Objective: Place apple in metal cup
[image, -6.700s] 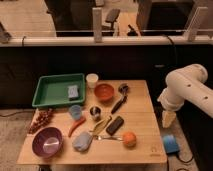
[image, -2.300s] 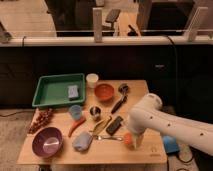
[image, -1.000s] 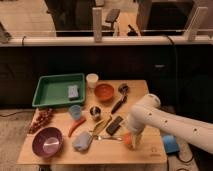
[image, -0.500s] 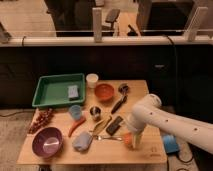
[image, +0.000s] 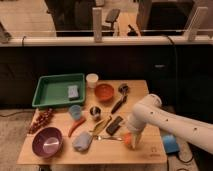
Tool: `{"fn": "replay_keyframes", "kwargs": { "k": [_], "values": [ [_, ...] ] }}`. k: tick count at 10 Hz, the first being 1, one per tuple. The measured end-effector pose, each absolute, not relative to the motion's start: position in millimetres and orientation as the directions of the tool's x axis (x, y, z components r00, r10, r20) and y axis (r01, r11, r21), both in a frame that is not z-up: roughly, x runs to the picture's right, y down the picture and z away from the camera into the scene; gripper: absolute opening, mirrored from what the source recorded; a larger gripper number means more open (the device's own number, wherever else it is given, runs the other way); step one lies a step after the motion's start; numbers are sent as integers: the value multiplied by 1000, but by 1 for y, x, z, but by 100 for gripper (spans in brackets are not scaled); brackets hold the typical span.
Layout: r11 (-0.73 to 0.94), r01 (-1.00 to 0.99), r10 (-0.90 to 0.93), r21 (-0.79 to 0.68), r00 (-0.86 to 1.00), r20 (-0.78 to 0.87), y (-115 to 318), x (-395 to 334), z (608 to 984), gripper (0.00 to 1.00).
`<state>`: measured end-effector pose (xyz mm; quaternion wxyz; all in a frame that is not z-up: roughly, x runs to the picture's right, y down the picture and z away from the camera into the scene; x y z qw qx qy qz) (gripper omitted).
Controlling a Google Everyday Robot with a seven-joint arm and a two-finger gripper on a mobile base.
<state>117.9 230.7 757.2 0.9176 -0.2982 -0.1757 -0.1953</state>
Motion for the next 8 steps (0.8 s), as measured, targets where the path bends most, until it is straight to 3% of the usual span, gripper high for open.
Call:
{"fn": "replay_keyframes", "kwargs": {
  "k": [8],
  "values": [
    [752, 452, -230, -480, 862, 451, 233, 116, 763, 80]
  ]
}}
